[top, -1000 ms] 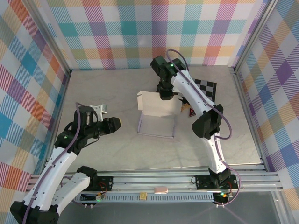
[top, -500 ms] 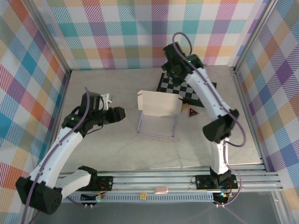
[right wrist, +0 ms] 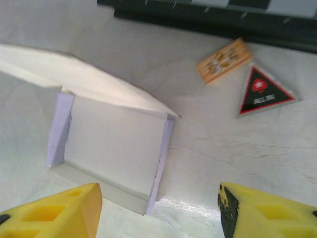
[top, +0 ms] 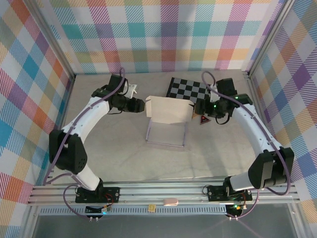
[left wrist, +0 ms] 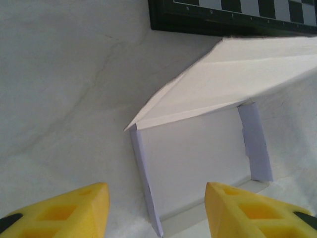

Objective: Fold the paper box

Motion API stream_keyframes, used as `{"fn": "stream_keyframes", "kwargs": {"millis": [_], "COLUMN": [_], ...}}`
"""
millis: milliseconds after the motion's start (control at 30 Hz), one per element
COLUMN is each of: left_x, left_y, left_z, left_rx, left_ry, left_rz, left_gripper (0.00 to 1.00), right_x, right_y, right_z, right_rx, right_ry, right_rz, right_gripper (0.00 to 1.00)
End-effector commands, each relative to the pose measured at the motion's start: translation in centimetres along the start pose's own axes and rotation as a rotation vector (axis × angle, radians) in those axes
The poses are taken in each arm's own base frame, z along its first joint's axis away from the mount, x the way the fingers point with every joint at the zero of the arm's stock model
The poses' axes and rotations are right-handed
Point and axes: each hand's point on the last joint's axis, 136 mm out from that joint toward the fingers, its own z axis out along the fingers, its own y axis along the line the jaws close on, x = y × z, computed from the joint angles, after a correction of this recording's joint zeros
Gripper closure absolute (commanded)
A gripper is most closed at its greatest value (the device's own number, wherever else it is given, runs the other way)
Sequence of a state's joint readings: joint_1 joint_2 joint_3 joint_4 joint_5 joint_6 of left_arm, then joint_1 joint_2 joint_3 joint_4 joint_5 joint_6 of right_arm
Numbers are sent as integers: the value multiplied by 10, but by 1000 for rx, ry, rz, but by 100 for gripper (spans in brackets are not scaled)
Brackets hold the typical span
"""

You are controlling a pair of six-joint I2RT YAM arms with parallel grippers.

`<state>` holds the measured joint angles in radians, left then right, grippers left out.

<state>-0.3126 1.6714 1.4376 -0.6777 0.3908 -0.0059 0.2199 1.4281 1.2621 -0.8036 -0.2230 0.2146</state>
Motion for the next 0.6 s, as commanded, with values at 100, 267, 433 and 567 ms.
{"fn": "stream_keyframes", "kwargs": {"millis": [100, 267, 433, 567], "left_x": [-21, -26, -29, -28], "left_y": [-2, -2, -8, -12], "left_z": [20, 37, 53, 60], "left_rx": [43, 64, 65, 63], "left_ry": [-25, -4, 19, 40], "left_rz": [93, 97, 103, 111], "left_gripper": [46, 46, 46, 49], "right_x": [-23, -36, -39, -38], "right_y": [7, 11, 14, 20], "right_z": [23, 35, 49, 58], "right_rx": [-57, -76, -84, -90], "right_ry": [-31, -16, 8, 29], "right_rz": [-202, -224, -237, -258], "right_gripper": [38, 41, 44, 49]}}
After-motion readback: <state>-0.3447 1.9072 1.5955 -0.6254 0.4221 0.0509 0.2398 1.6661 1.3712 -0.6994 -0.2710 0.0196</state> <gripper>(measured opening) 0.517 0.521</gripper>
